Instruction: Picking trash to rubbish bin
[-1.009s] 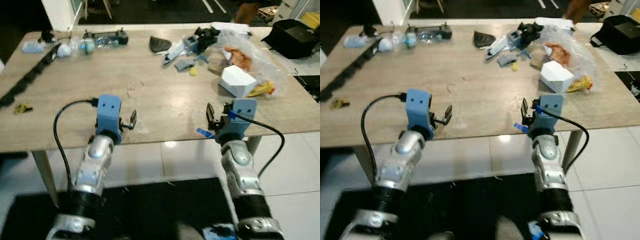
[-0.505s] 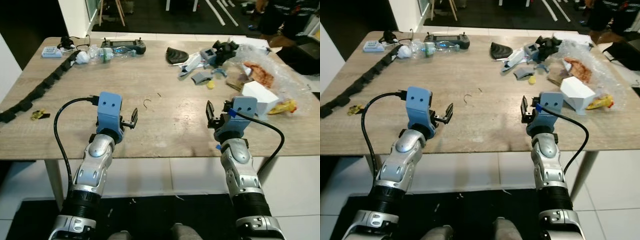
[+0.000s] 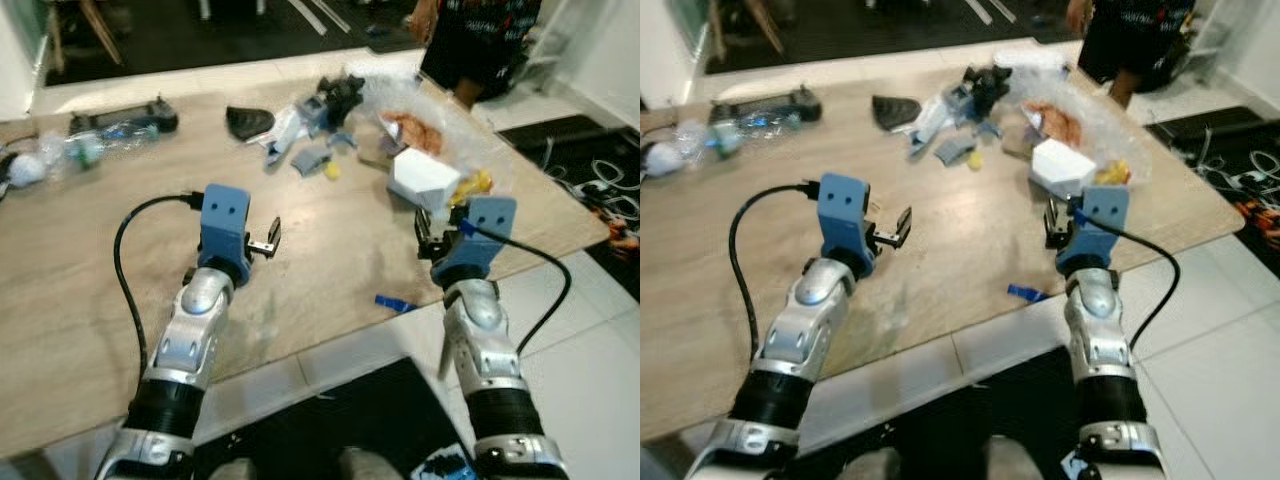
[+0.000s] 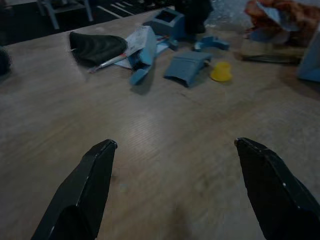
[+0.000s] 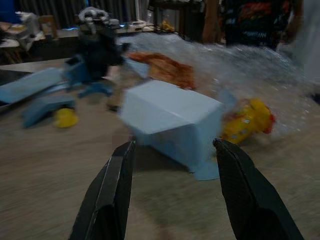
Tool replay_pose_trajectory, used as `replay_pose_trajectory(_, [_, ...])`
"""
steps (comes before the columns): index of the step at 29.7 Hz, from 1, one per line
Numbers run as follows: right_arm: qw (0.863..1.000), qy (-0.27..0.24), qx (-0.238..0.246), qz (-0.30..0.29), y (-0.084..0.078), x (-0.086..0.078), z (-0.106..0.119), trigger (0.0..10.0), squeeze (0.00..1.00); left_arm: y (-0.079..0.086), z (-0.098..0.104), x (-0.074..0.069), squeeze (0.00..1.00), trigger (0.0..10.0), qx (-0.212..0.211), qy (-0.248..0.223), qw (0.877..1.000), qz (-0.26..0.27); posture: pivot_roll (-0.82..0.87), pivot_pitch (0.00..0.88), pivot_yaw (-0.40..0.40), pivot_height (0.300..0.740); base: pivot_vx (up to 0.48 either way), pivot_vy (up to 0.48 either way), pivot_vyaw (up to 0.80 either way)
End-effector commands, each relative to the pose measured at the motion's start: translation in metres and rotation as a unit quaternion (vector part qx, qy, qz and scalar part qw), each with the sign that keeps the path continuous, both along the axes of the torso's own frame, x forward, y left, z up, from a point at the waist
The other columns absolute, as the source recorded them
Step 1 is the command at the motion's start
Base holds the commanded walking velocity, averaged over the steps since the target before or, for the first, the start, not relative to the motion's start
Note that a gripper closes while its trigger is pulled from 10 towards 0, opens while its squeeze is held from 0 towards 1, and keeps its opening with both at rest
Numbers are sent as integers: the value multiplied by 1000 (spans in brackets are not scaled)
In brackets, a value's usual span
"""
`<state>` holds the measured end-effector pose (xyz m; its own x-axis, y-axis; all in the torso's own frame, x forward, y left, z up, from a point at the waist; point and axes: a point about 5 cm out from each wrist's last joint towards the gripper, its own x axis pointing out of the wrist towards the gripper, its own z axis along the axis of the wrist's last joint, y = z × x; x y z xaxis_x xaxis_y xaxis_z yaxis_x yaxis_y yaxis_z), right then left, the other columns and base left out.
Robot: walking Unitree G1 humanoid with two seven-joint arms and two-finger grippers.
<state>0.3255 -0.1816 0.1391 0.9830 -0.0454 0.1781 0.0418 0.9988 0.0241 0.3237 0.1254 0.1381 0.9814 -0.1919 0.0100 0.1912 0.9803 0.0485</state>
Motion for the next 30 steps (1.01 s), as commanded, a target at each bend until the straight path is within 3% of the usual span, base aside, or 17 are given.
replay_pose_trajectory(1, [1000, 7, 1, -9, -6, -2, -3, 10000, 0, -2, -3, -1, 0, 10000, 1, 6, 1000, -5, -79, 50, 9, 740, 289, 0, -800])
replay_pose_trajectory(7, [1000, 6, 2, -10, -6, -2, -3, 10000, 0, -2, -3, -1, 0, 10000, 1, 6, 1000, -5, -78, 51, 10, 740, 284, 0, -692])
replay_pose_trajectory(18, [1000, 3, -4, -9, -6, -1, -1, 10000, 0, -3, -3, 0, 0, 10000, -1, 5, 1000, -6, -80, 53, 8, 740, 269, 0, 0])
replay_pose_trajectory(30, [1000, 2, -2, -14, -7, -2, -1, 10000, 0, -6, -1, -2, 0, 10000, -6, -2, 1000, -21, -80, 51, 10, 740, 0, 0, 0])
